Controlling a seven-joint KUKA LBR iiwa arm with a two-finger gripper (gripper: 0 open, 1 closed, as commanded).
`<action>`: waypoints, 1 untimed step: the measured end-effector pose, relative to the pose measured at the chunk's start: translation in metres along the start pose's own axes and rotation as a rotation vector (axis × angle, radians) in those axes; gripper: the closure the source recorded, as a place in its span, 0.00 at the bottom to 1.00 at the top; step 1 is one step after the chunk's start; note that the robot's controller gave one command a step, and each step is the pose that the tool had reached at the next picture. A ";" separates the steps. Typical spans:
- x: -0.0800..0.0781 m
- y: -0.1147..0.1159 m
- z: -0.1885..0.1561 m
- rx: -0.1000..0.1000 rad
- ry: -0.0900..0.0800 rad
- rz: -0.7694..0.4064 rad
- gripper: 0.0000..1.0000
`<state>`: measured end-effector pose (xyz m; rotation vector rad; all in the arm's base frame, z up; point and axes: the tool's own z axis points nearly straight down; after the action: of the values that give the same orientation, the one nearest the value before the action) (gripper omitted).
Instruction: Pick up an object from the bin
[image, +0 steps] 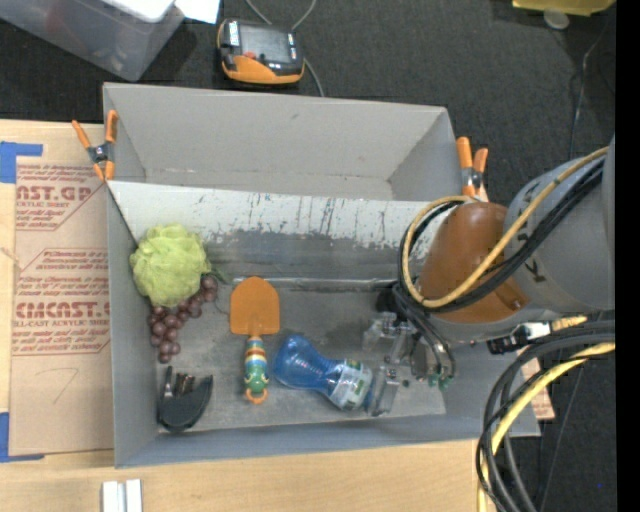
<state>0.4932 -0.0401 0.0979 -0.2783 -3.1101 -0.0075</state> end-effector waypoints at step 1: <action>-0.024 -0.036 0.028 0.001 -0.027 0.322 0.00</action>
Offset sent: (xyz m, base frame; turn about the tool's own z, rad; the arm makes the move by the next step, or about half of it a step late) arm -0.0056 0.0307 -0.0279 -0.0064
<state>0.5096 -0.0794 0.0689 -0.7799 -3.0503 0.0022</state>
